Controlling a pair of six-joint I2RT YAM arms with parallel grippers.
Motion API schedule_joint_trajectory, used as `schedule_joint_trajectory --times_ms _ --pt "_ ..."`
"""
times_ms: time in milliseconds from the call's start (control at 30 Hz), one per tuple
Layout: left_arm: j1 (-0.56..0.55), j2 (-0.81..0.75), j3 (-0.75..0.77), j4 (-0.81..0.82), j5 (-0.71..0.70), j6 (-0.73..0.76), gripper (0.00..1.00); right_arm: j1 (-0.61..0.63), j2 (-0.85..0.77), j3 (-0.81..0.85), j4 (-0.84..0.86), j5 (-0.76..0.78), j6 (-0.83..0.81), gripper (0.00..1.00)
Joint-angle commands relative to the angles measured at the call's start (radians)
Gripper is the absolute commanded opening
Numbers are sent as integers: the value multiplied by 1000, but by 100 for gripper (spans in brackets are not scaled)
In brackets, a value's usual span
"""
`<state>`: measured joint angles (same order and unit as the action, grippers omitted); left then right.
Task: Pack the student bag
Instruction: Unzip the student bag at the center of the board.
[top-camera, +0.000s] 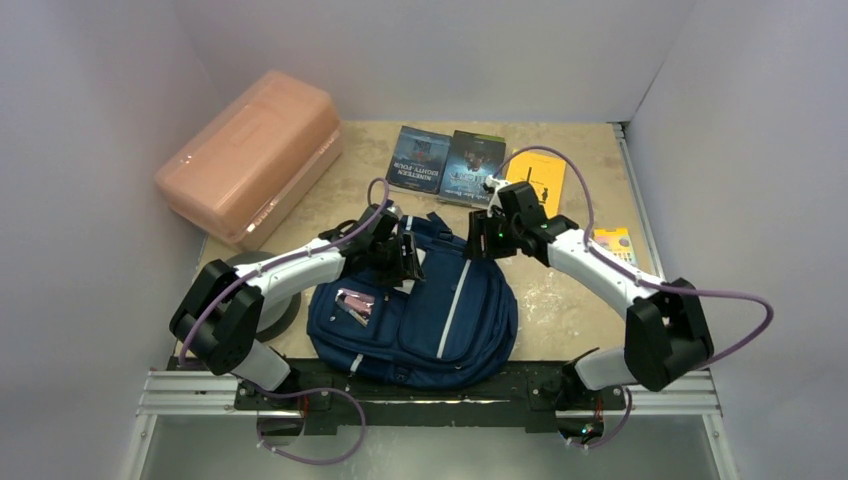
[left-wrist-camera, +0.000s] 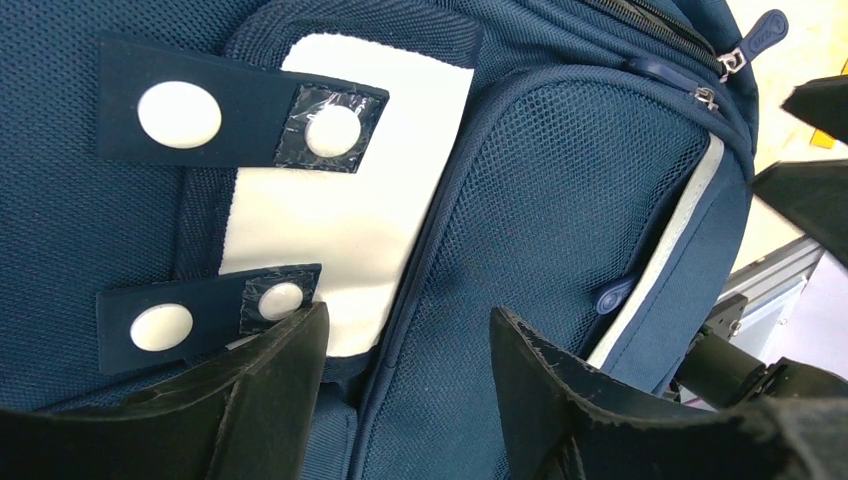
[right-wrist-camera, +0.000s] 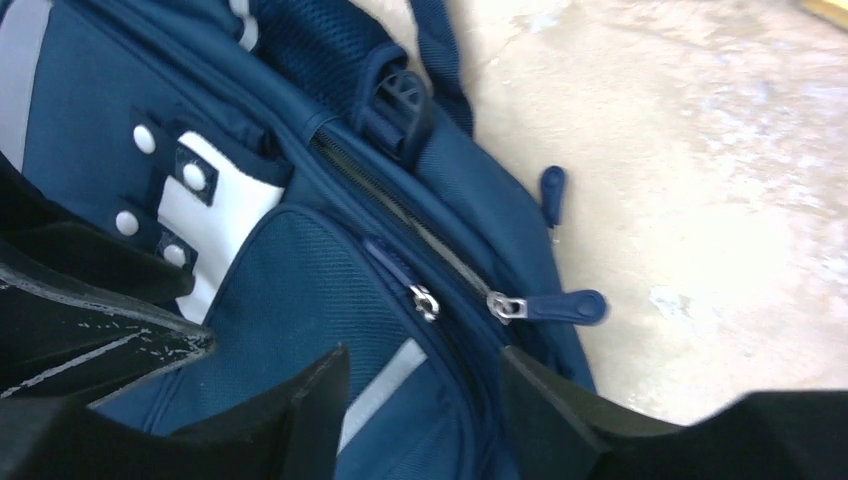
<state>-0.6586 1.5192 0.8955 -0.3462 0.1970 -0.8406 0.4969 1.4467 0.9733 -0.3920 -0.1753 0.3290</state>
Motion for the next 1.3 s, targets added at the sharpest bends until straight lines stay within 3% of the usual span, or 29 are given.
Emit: schedule_joint_trajectory --times_ms 0,300,333,400,433,467,600,767,1067,1167,1267 --pt "-1 8 21 -33 32 32 61 -33 -91 -73 35 -16 15 56" --pt "-1 62 45 9 100 -9 69 4 -128 -220 213 -86 -53 50" --pt "-1 83 45 19 107 -21 69 16 -124 -236 246 -72 -48 44" --pt "-2 128 43 39 116 -55 66 51 -108 -272 314 -18 -25 13" --pt "-1 146 41 47 117 -69 65 71 -93 -292 358 18 -6 4" --pt "-1 163 38 57 118 -77 64 94 -74 -307 384 45 13 0" --pt "-2 207 46 68 123 -95 61 164 15 -334 471 128 86 0" --pt "-1 209 59 36 96 -85 57 175 54 -277 398 190 120 0" --pt "1 182 11 60 107 -89 54 176 -6 -38 134 262 -30 46" --pt "1 166 -7 70 108 -84 54 177 45 42 123 190 -99 49" --pt "1 164 -14 74 110 -73 53 177 135 143 87 150 -117 43"
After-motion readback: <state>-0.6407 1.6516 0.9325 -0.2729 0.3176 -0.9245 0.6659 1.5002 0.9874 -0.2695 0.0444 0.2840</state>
